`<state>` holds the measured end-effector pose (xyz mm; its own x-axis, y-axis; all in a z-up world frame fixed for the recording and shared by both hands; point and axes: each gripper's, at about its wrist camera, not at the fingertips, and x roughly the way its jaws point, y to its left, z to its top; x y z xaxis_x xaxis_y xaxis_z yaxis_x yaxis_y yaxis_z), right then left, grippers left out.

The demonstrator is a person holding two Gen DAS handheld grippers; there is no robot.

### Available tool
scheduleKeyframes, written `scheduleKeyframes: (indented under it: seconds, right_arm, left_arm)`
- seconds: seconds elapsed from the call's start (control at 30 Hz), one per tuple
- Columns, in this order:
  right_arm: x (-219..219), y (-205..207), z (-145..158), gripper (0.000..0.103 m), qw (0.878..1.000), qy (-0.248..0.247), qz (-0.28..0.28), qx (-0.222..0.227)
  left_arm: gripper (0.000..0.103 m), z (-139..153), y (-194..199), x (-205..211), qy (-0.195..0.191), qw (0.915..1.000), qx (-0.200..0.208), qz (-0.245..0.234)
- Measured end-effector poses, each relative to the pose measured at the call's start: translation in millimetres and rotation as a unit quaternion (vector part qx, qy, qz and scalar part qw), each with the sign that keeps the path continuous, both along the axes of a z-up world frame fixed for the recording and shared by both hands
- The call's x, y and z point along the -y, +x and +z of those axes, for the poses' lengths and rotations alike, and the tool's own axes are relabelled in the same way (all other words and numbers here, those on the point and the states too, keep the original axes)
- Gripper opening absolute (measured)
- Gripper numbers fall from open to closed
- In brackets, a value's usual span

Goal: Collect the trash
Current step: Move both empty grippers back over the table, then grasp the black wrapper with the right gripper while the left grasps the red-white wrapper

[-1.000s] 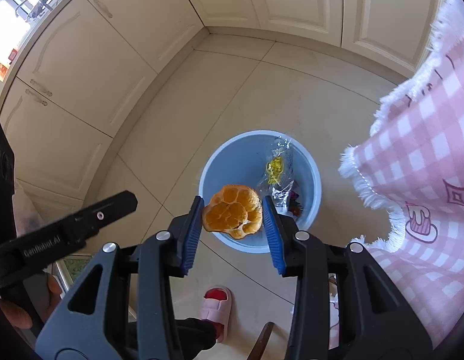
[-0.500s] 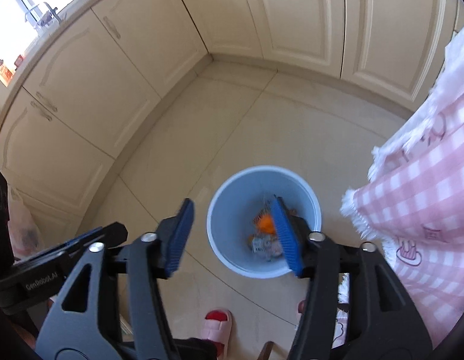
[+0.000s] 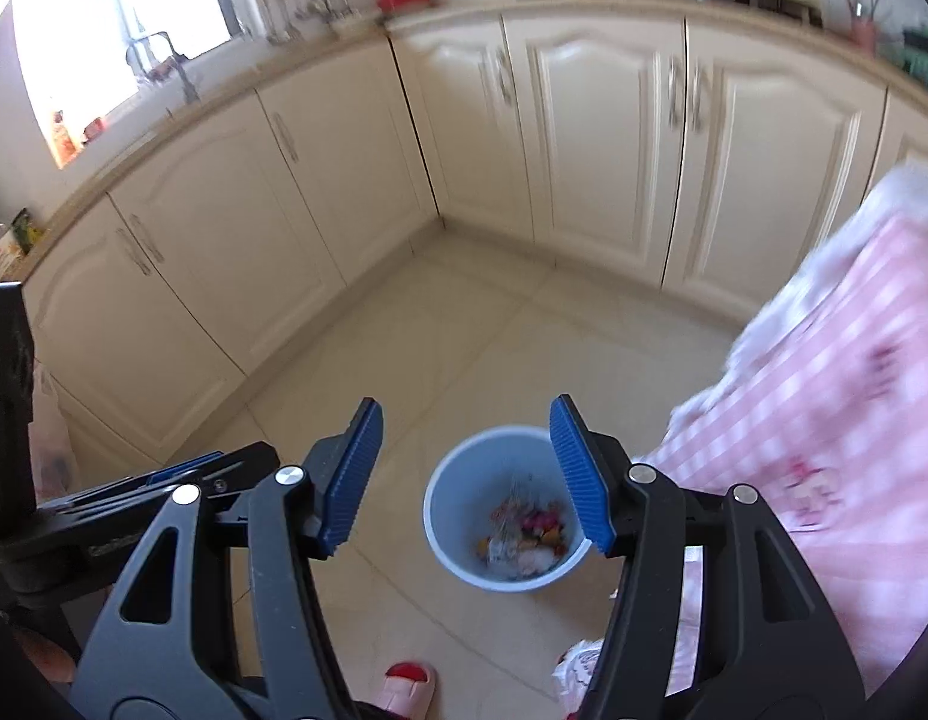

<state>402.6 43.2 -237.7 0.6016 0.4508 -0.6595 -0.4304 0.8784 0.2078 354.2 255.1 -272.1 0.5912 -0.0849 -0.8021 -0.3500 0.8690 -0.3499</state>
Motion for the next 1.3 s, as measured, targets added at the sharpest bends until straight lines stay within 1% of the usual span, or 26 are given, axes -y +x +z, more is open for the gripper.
scheduleKeyframes:
  seconds: [0.07,0.17,0.27,0.37,0.43,0.53,0.57,0.63,0.67,0.77,0.87,0.93,0.97,1.0,1.03,1.17,1.2,1.23,1.27,1.3]
  right_arm:
    - [8,-14,22,0.061,1.0,0.009,-0.002,0.023]
    - [32,-37,56,0.062,0.998,0.031,-0.008,0.054]
    - [57,-52,77,0.062,0.996,0.043,-0.019,0.072]
    - [93,-69,96,0.064,0.994,0.048,-0.038,0.09]
    - [125,-79,105,0.064,0.992,0.051,-0.059,0.101]
    - [177,-88,113,0.064,0.988,0.052,-0.101,0.108]
    - [197,-89,115,0.066,0.986,0.047,-0.119,0.11]
    - [227,-89,114,0.067,0.982,0.038,-0.146,0.11]
    - [251,-86,111,0.067,0.98,0.037,-0.167,0.102]
    - [305,-77,96,0.067,0.973,0.031,-0.218,0.07]
    - [346,-58,78,0.067,0.968,0.031,-0.248,0.025]
    - [359,-45,66,0.067,0.967,0.038,-0.25,-0.001]
    - [361,-39,63,0.067,0.967,0.037,-0.251,-0.008]
    - [362,-30,58,0.067,0.968,0.028,-0.25,-0.017]
    - [362,-21,52,0.067,0.968,0.02,-0.247,-0.027]
    - [354,11,29,0.067,0.971,0.004,-0.229,-0.07]
    - [353,14,26,0.067,0.971,0.005,-0.226,-0.075]
    - [351,16,26,0.067,0.971,-0.003,-0.227,-0.069]
    - [350,17,25,0.062,0.971,-0.015,-0.228,-0.069]
    - [351,18,25,0.052,0.971,-0.022,-0.227,-0.068]
  left_arm:
    - [0.054,21,-11,7,0.007,0.9998,0.02,-0.001]
    - [0.054,52,-26,22,0.019,0.9986,0.049,-0.01]
    - [0.055,79,-37,45,0.026,0.9966,0.074,-0.026]
    - [0.056,99,-40,81,0.033,0.9935,0.094,-0.055]
    - [0.056,111,-38,113,0.035,0.9902,0.103,-0.087]
    - [0.056,119,-31,160,0.04,0.9846,0.107,-0.132]
    - [0.056,122,-26,182,0.048,0.9814,0.107,-0.152]
    - [0.056,121,-18,215,0.058,0.9763,0.107,-0.179]
    - [0.056,120,-14,227,0.059,0.9747,0.104,-0.189]
    - [0.056,114,-4,263,0.056,0.9695,0.096,-0.218]
    - [0.056,108,11,298,0.064,0.9639,0.085,-0.244]
    - [0.056,103,17,314,0.067,0.9615,0.073,-0.256]
    - [0.056,101,23,324,0.063,0.9584,0.072,-0.269]
    - [0.056,98,28,328,0.065,0.9571,0.069,-0.274]
    - [0.056,96,34,335,0.07,0.9564,0.063,-0.276]
    - [0.056,87,50,348,0.071,0.9557,0.049,-0.282]
    - [0.056,85,53,349,0.072,0.9554,0.046,-0.283]
    - [0.056,84,57,351,0.073,0.9556,0.044,-0.282]
    - [0.056,82,60,351,0.074,0.9559,0.041,-0.281]
    - [0.056,80,63,351,0.072,0.9563,0.038,-0.281]
